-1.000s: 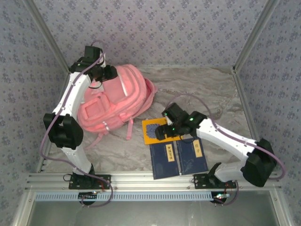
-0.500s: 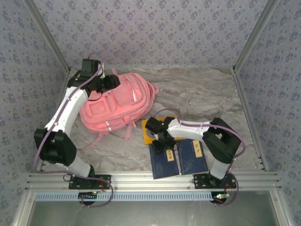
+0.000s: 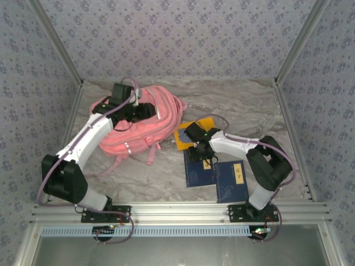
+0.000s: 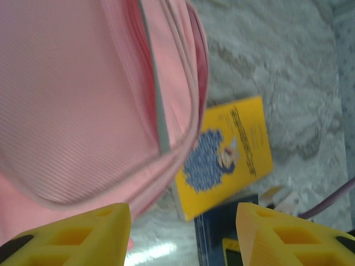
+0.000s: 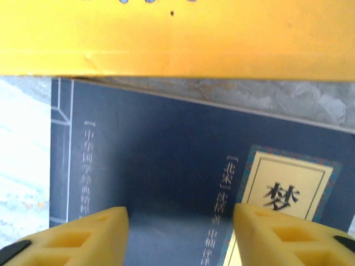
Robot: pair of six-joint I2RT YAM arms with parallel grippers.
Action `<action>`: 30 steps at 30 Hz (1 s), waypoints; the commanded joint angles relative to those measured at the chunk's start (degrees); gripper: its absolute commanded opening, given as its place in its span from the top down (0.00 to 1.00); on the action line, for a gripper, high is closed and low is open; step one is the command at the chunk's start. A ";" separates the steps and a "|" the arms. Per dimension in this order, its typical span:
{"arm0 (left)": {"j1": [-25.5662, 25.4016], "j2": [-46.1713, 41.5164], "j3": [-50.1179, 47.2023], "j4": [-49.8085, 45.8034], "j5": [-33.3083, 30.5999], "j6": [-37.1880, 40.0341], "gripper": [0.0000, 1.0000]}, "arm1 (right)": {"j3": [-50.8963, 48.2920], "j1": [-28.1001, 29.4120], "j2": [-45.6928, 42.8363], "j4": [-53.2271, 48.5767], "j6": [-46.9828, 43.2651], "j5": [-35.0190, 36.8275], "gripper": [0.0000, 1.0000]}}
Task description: Pack the student bag
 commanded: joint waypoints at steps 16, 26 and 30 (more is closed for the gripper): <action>-18.01 11.16 -15.17 17.88 11.53 -7.56 0.48 | -8.88 -13.57 -3.92 7.87 -0.59 -12.12 0.37; -18.30 18.86 -15.18 21.92 14.66 -9.07 0.53 | -10.70 -12.68 -3.49 13.03 2.50 -20.89 0.46; -18.27 20.81 -14.40 21.93 14.57 -9.05 0.54 | -11.62 -12.51 -4.75 15.08 4.29 -23.47 0.48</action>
